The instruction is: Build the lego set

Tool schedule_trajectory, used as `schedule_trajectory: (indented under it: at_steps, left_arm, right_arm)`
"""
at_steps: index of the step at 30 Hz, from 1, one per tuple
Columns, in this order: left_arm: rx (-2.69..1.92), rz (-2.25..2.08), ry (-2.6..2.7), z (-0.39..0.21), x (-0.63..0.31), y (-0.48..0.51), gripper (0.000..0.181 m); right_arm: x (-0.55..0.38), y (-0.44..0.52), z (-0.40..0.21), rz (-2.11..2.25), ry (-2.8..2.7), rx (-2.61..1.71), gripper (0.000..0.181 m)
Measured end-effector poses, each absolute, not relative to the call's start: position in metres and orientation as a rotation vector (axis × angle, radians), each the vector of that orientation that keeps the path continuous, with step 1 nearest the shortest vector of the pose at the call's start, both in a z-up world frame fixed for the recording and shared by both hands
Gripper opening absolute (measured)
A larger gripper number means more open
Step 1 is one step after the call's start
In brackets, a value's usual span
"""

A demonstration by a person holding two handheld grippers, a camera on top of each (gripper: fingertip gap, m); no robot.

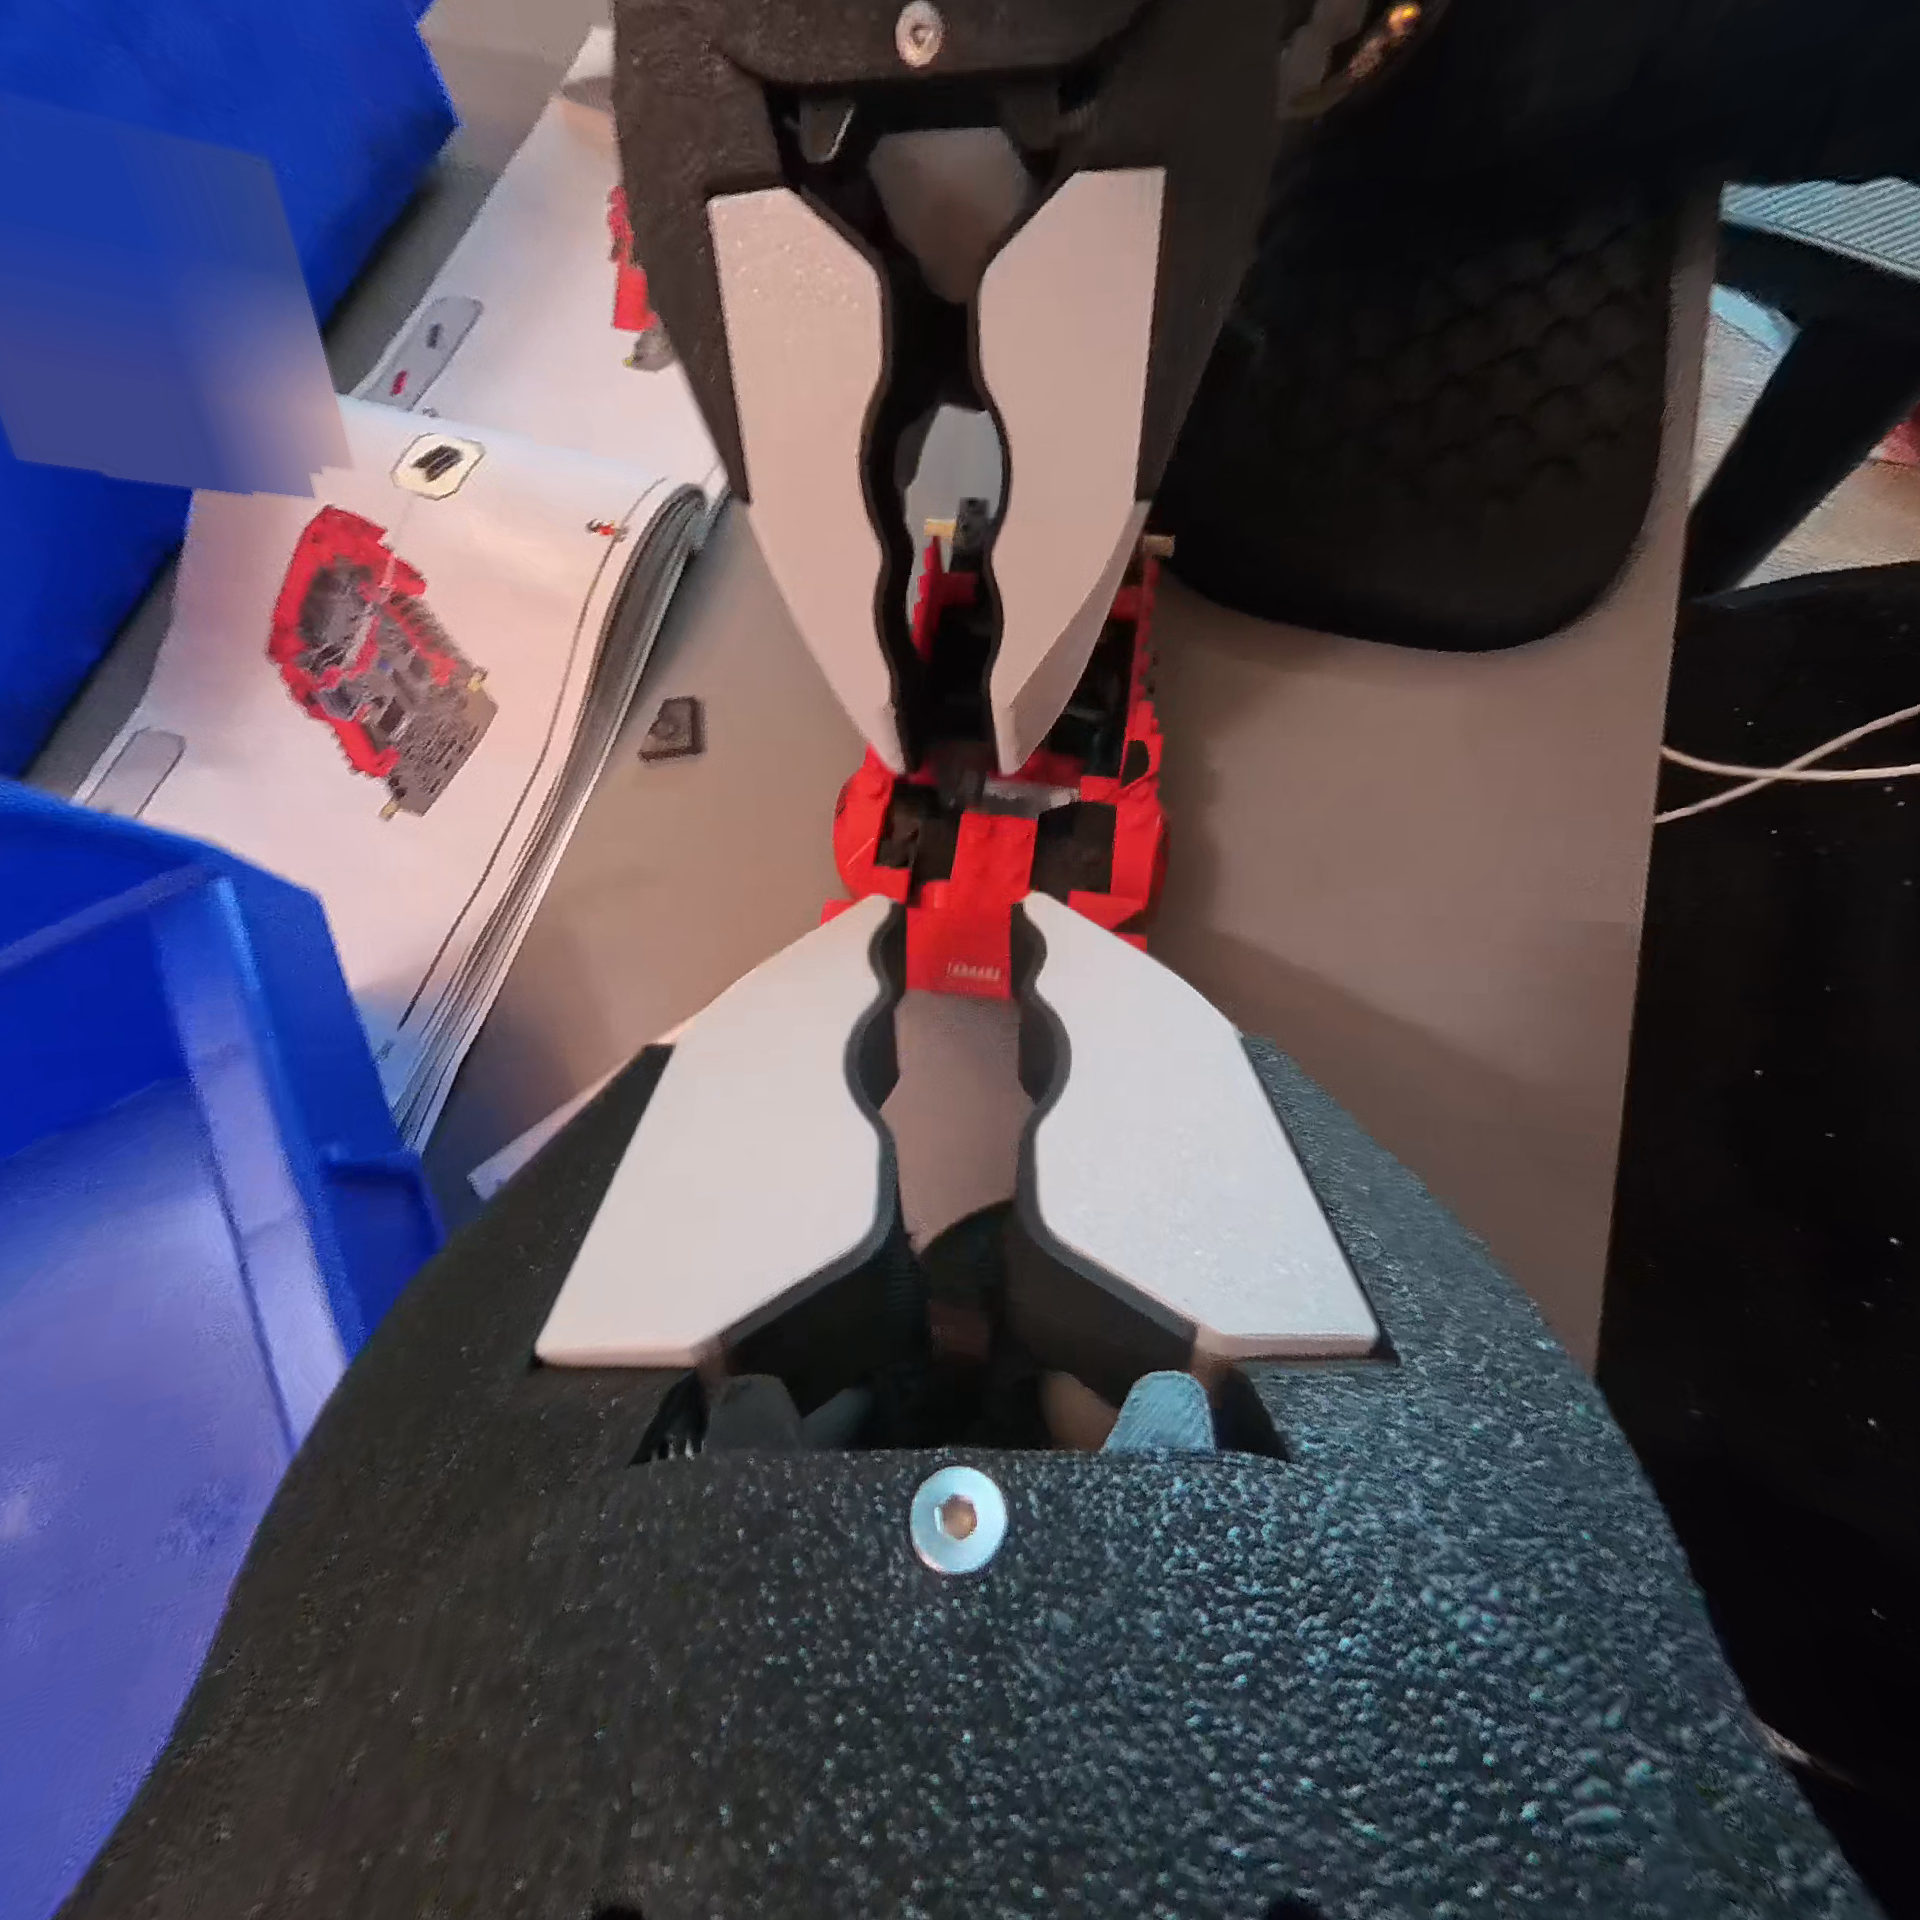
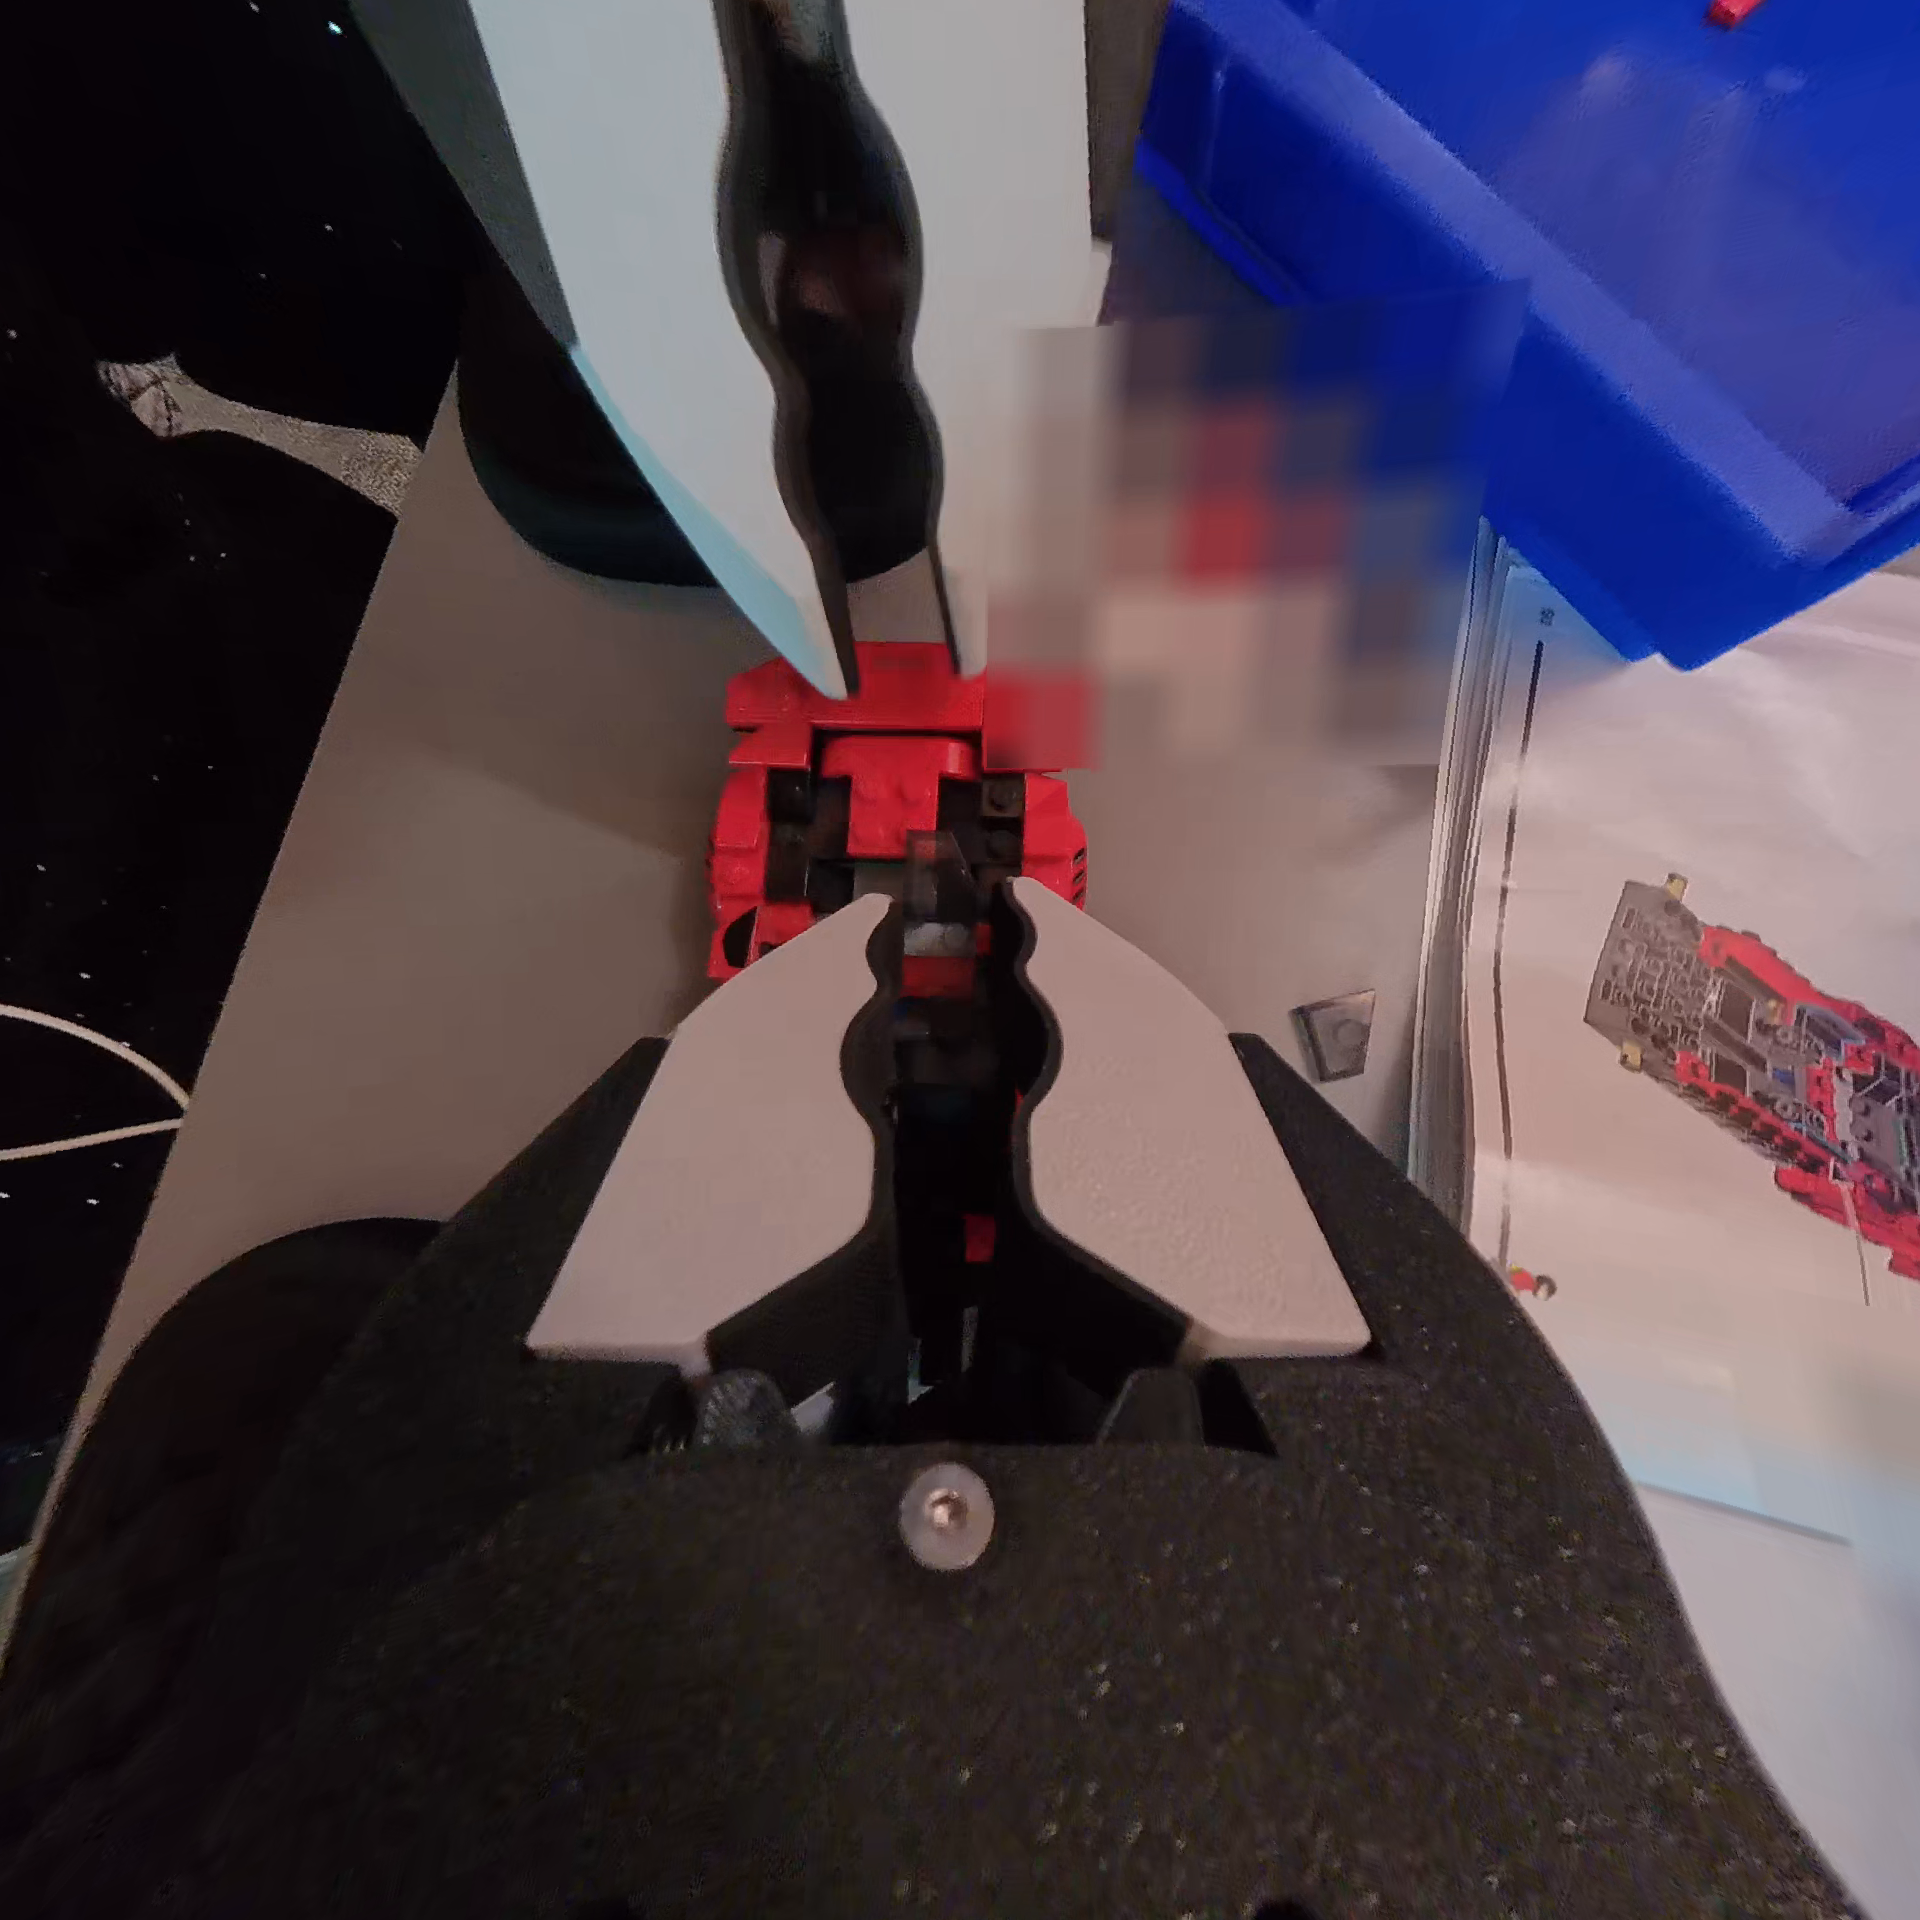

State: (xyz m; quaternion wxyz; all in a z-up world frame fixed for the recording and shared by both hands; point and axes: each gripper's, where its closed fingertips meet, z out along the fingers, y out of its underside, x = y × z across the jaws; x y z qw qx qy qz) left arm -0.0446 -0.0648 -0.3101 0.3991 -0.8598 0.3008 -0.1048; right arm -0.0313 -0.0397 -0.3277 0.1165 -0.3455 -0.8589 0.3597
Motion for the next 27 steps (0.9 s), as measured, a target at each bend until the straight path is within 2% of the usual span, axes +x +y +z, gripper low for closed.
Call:
schedule_trajectory:
  at_steps: [7, 10, 18, 27]
  left_arm:
    - [-2.149, -0.29, 0.786, -0.318, -0.05, -0.087, 0.056]
    - [-2.072, -0.292, 0.855, -0.317, -0.046, -0.085, 0.059]
    - [-2.066, -0.237, 0.882, -0.323, -0.047, -0.081, 0.028]
    - [-2.04, -0.204, 0.887, -0.323, -0.047, -0.082, 0.023]
  right_arm:
    - [-0.029, -0.042, -0.324, 1.003, -2.525, -1.096, 0.015]
    - [-0.03, -0.043, -0.324, 0.969, -2.537, -1.133, 0.015]
    - [-0.029, -0.045, -0.327, 0.843, -2.585, -1.27, 0.015]
    - [-0.029, -0.045, -0.329, 0.769, -2.636, -1.331, 0.015]
